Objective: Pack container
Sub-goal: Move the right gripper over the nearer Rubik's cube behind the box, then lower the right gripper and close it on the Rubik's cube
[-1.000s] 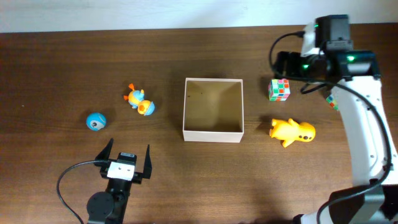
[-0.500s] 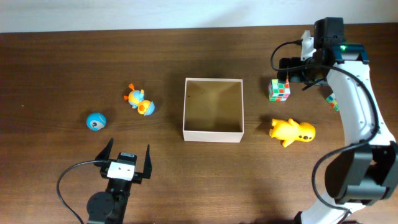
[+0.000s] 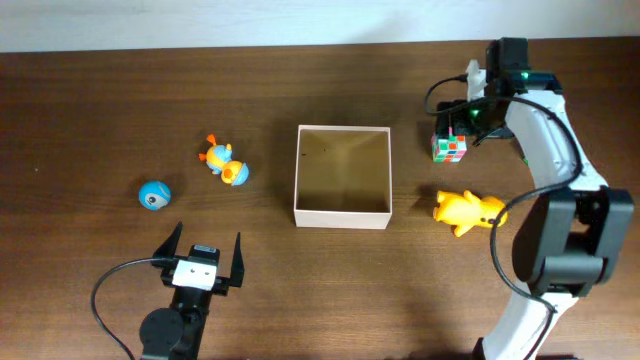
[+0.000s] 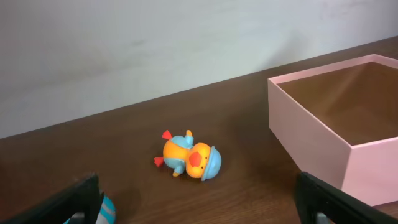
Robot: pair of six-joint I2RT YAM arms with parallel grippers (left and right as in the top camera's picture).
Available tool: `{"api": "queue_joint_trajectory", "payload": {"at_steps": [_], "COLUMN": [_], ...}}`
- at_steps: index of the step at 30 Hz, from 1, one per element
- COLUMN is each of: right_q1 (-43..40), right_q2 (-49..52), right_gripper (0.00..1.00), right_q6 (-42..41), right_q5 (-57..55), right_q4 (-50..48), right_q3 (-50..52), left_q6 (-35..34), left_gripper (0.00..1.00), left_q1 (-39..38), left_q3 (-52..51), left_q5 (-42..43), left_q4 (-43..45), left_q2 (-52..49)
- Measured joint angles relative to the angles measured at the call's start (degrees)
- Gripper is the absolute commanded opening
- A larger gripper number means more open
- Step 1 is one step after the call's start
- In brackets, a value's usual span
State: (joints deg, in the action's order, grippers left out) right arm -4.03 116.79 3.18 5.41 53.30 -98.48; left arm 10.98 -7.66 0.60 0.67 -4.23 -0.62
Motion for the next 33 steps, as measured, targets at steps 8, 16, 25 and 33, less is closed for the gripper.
{"api": "queue_joint_trajectory", "payload": {"at_steps": [8,16,25,33], "right_q1": [0.00,0.13,0.70,0.70], "right_q2": [3.19,6.64,8.59,10.25], "right_gripper": [0.99,0.99,0.92,0.83], "right_q6": [0.98,1.90,1.99,2.01], "right_q5": [0.00,0.00,0.00,0.00], "right_q4": [-0.72,-1.16,-2.10,-2.29], "right_q3": [0.00,0.00,0.00,0.00], "left_q6": [0.00,-0.02,-0.02,-0.02], "left_gripper": [0.99,0.99,0.99,0.99], "left_q1": [0.00,0.00,0.00,0.00], "left_q3": [0.00,0.00,0.00,0.00], "left_q5": [0.00,0.00,0.00,-0.02], "left_q4": [0.00,0.00,0.00,0.00], "left_q2": [0.00,0.00,0.00,0.00]}}
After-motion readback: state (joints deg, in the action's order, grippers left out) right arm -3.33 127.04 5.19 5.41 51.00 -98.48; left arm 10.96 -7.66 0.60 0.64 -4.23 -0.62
